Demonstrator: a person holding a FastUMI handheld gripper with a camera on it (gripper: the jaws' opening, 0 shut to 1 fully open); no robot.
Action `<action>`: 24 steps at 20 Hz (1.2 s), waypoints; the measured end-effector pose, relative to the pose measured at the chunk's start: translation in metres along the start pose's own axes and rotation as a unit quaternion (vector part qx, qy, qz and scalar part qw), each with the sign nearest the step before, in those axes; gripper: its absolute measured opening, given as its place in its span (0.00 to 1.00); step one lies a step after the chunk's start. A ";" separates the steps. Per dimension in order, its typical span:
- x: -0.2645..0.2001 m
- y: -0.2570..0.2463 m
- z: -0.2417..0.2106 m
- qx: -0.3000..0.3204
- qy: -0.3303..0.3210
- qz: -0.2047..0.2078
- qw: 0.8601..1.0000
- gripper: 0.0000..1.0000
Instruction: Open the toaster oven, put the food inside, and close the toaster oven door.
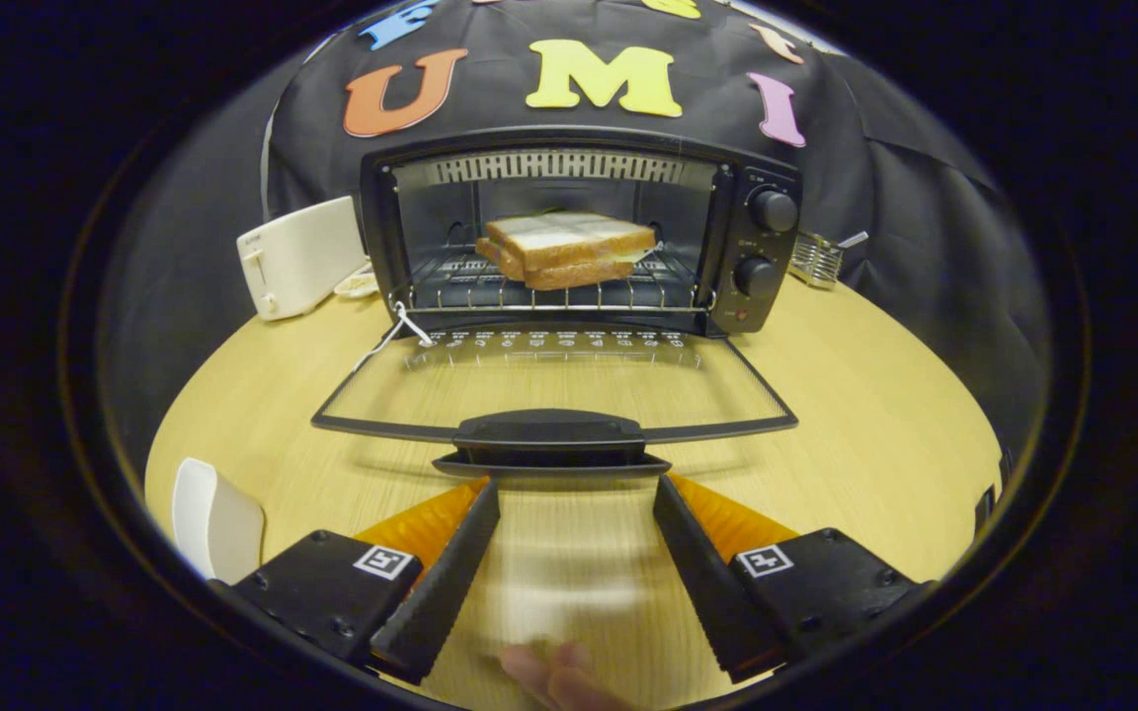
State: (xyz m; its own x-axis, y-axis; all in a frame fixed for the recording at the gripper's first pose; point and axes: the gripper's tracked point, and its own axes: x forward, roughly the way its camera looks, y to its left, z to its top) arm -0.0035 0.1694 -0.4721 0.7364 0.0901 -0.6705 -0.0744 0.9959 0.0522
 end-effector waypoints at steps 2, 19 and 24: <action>0.000 -0.001 0.002 -0.001 -0.002 0.000 1.000 1.00; -0.032 -0.002 0.048 -0.031 -0.084 -0.020 0.996 1.00; -0.044 -0.003 0.101 -0.065 -0.166 -0.056 0.982 1.00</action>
State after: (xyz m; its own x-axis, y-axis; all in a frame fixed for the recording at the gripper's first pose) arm 0.0325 0.1638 -0.3676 0.9223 0.0004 -0.3864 -0.0496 0.9919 -0.1173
